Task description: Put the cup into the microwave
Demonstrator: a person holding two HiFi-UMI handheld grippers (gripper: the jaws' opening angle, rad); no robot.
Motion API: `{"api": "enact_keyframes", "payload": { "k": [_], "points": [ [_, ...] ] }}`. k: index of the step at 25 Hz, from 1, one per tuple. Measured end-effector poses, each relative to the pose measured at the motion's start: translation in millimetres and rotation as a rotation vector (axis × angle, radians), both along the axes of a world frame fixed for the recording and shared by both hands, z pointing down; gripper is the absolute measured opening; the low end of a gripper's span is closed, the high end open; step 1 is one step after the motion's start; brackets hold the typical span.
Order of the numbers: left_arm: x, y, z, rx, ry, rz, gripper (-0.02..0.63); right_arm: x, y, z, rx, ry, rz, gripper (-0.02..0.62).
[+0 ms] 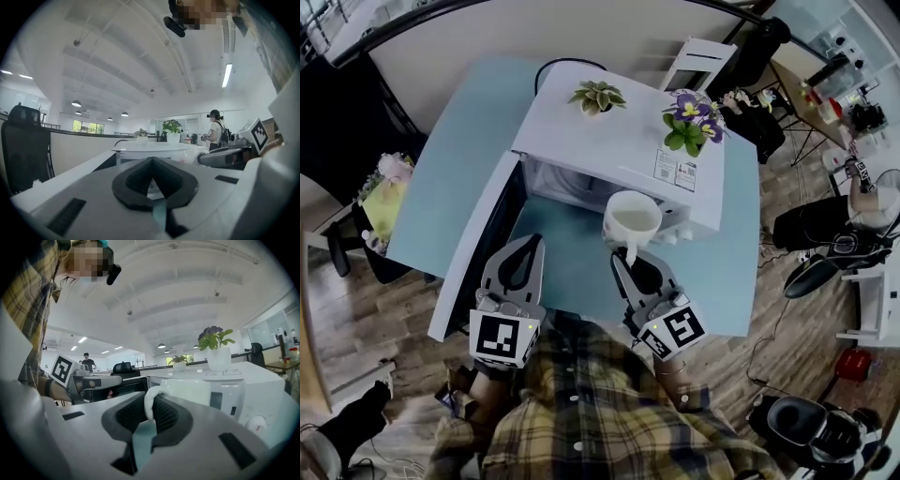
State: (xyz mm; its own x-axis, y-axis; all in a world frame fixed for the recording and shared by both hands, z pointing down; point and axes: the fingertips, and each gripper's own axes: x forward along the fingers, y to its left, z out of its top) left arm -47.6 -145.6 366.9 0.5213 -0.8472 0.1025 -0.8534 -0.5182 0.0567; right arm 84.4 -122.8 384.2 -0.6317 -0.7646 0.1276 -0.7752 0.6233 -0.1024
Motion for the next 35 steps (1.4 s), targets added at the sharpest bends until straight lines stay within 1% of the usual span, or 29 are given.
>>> {"api": "enact_keyframes", "payload": {
  "k": [8, 15, 21, 28, 35],
  "points": [
    [3, 6, 5, -0.037, -0.006, 0.022, -0.008, -4, 1, 7, -0.016, 0.004, -0.006, 0.046],
    [12, 13, 12, -0.05, -0.019, 0.056, -0.008, -12, 3, 15, -0.019, 0.022, -0.045, 0.046],
    [22, 21, 20, -0.063, -0.029, 0.084, -0.008, -14, -4, 33, -0.034, 0.021, -0.065, 0.046],
    [28, 25, 30, -0.083, -0.042, 0.099, -0.008, -17, -18, 57, -0.041, 0.036, -0.061, 0.046],
    [33, 28, 42, -0.095, -0.044, 0.112, -0.008, -18, -31, 88, -0.091, 0.055, -0.053, 0.046]
  ]
}}
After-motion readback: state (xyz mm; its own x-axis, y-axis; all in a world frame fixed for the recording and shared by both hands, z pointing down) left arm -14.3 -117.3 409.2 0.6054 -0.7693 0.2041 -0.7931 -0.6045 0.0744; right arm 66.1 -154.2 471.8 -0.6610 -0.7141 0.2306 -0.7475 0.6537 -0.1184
